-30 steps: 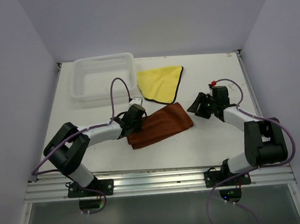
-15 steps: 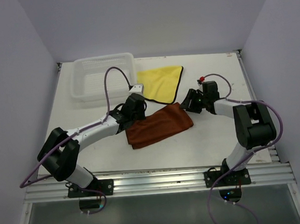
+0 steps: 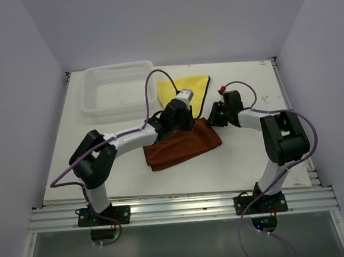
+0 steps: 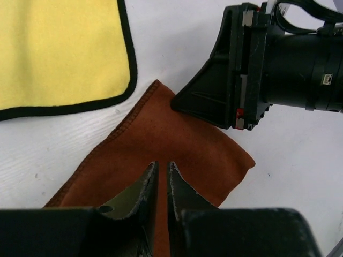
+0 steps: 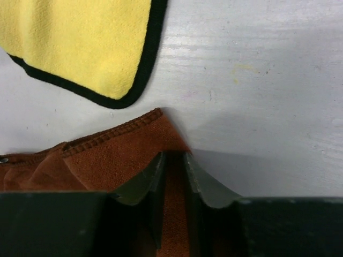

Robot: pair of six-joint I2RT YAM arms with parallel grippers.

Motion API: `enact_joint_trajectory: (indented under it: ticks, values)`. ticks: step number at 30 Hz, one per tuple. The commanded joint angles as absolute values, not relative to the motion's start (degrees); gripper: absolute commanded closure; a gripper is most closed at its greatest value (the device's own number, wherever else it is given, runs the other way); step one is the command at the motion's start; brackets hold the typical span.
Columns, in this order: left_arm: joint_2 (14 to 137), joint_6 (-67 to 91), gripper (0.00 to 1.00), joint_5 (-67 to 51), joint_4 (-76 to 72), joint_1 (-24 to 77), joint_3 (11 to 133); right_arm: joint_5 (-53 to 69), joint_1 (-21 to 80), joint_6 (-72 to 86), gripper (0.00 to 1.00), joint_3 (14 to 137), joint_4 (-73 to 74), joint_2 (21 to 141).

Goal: Roll the towels
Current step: Roll the towel

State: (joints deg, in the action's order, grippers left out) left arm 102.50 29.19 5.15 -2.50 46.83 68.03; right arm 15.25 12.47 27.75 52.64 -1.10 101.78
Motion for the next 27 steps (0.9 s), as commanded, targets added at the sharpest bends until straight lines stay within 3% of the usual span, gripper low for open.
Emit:
enact_joint_trajectory:
  ticks: [1,6,19,25,27]
  values:
    - [105.38,30.32,0.86,1.50,-6.15,47.28,71.19,11.52,12.66,25.66,0.80,54.75,1.40,102.66]
    - [108.10,30.94,0.87,0.62,-6.77,48.51,71.89,10.63,12.66,25.57,0.99,55.81,2.46,102.22]
    - [116.63,30.41,0.88,1.58,-8.17,48.69,74.35,12.92,12.57,25.58,1.00,58.18,5.71,96.50]
    - [118.30,30.23,0.89,2.55,-7.56,48.60,74.80,13.36,12.66,24.35,0.69,59.50,7.03,99.13]
    - [118.13,30.32,0.90,2.99,-7.30,48.60,74.44,12.84,13.09,23.73,0.64,60.11,7.21,100.37]
